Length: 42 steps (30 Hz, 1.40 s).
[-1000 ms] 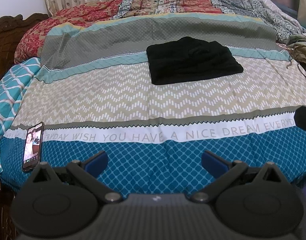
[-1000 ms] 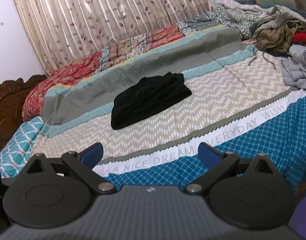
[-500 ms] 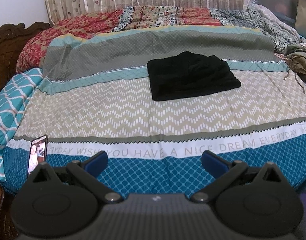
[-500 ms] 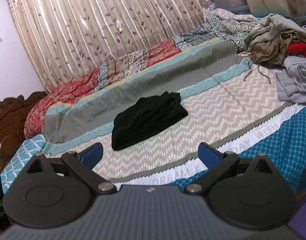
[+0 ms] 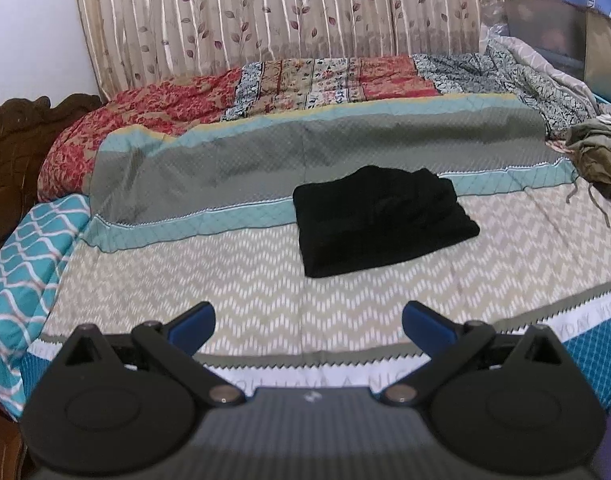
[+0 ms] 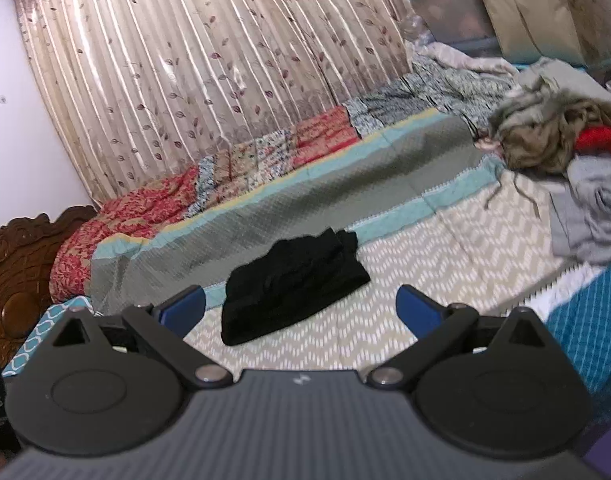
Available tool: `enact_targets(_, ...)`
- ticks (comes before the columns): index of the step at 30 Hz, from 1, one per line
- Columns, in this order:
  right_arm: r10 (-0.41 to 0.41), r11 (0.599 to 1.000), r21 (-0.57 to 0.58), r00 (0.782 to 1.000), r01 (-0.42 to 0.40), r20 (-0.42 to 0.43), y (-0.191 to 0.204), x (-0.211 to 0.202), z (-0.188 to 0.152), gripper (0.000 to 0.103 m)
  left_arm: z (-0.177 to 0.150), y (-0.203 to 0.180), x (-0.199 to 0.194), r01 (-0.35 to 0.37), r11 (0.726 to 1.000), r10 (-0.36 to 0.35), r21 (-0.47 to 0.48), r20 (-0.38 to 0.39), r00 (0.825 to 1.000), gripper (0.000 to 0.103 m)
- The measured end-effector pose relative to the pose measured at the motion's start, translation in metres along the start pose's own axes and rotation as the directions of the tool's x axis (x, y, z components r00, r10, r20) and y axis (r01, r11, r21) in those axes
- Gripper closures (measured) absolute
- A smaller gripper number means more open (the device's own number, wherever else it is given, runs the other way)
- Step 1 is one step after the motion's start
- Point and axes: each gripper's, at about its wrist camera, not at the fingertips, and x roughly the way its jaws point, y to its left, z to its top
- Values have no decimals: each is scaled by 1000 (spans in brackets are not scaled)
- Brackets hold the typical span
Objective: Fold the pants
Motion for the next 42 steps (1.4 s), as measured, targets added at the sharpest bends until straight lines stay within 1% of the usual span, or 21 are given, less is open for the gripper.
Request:
enact_targets(9,15,1000,-6,999,-15,38,-12,-1,25,0,5,-10,9,-17,1000,17,23,-14,1000,0)
enact_targets(15,16,1000,1,998,-17,65,-20,-2,34,0,8,-15,12,-24,999,25,41,-20,999,0)
enact_targets(27,13,998,60,999,-14,32,-39,4,24,0,16,-32,22,-45,994,47,100,-24,999,0)
enact_targets(32,7,996,89,999,-10,40,-44,1,23,0,15,-37,24,-51,992,54,112,-27,998,0)
enact_targets(42,7,994,107,1000,-10,27,-53,2,20,0,14,-44,24,-54,989,58,137,-27,998,0)
